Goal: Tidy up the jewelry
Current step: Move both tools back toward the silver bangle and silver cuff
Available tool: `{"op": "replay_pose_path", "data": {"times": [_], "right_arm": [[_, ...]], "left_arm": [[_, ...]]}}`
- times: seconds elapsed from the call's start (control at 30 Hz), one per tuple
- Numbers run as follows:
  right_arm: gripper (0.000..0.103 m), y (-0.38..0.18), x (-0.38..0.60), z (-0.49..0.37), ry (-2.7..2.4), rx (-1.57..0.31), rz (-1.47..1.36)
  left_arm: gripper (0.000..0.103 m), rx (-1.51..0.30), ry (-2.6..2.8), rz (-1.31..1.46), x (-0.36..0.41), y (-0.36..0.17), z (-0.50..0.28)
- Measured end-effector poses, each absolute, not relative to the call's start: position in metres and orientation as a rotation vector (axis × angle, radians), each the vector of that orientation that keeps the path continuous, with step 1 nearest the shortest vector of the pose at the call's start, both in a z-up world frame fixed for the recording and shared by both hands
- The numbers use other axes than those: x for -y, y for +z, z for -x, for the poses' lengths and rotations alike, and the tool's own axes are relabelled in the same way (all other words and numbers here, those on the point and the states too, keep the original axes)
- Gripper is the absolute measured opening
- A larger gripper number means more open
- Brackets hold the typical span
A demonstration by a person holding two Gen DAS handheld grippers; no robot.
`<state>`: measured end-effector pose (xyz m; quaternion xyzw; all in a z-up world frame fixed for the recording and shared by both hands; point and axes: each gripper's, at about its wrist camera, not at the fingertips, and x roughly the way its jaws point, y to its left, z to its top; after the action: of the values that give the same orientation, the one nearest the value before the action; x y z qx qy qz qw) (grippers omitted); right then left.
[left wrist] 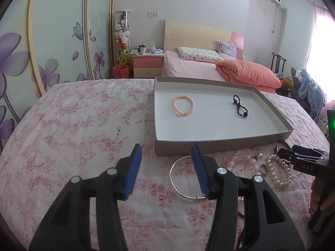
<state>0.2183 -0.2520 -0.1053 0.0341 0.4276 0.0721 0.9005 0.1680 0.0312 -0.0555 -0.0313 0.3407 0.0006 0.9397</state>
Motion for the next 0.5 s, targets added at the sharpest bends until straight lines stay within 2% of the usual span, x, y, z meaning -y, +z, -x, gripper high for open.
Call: {"op": "replay_pose_path", "data": {"times": [0.2, 0.5], "right_arm": [[0.073, -0.1053, 0.2454, -0.2190, 0.152, -0.877, -0.038], [0.068, -0.1095, 0.2545, -0.2142, 0.078, -0.893, -0.018]], "left_arm": [[0.049, -0.702, 0.002, 0.060, -0.0298, -0.0578, -0.1686], [0.049, -0.708, -0.004, 0.052, -0.0286, -0.0589, -0.1685]]}}
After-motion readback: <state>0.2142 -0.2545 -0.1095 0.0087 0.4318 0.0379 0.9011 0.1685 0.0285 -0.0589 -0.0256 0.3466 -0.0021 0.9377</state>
